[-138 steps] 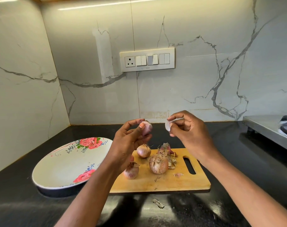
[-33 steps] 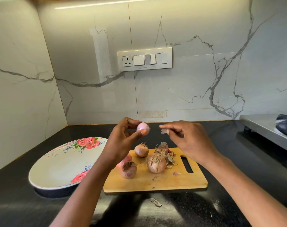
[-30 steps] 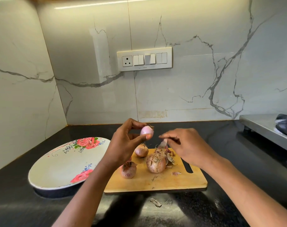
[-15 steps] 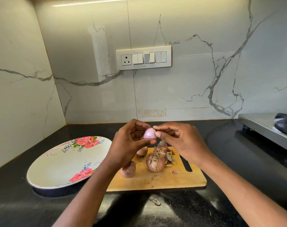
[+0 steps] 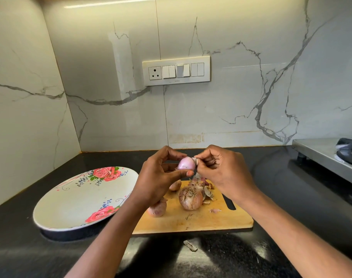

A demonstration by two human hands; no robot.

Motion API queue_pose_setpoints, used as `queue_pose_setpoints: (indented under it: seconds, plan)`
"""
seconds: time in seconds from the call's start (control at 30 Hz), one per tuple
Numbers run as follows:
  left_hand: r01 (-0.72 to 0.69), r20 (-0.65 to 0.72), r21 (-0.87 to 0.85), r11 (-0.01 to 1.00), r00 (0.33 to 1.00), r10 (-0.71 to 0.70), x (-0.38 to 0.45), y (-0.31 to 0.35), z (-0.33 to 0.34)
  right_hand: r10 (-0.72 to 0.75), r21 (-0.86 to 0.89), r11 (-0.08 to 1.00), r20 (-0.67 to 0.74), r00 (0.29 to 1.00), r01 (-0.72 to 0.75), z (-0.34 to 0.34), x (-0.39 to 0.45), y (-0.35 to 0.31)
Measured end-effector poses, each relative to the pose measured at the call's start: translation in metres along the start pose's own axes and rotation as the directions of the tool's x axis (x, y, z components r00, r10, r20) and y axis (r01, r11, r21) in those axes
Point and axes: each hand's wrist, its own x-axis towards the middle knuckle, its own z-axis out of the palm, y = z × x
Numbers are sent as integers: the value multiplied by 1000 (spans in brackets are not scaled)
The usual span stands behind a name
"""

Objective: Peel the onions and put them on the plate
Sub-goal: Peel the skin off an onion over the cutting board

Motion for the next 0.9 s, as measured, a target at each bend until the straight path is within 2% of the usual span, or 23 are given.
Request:
queue_pose_setpoints:
  seconds: [0.3, 0.43, 0.63, 0.73, 0.9]
  plan:
    - [-10, -23, 6, 1000, 1000, 10, 1, 0, 1, 1, 11, 1000, 117, 993, -3, -6, 2, -1]
    - [-34, 1, -33, 999, 999, 34, 1, 0, -1, 48, 134, 989, 102, 994, -61, -7, 4, -2]
    - [-34, 40, -77, 996, 999, 37, 0, 0, 1, -27, -37, 999, -13, 1000, 26, 3, 0, -7]
    - [-25, 55, -168, 985, 998, 35, -1, 3, 0, 51, 17, 999, -36, 998, -51, 6, 2, -10]
    - [13, 55, -197, 980, 999, -2, -1, 3, -1, 283, 293, 915, 23, 959, -277, 8, 6, -10]
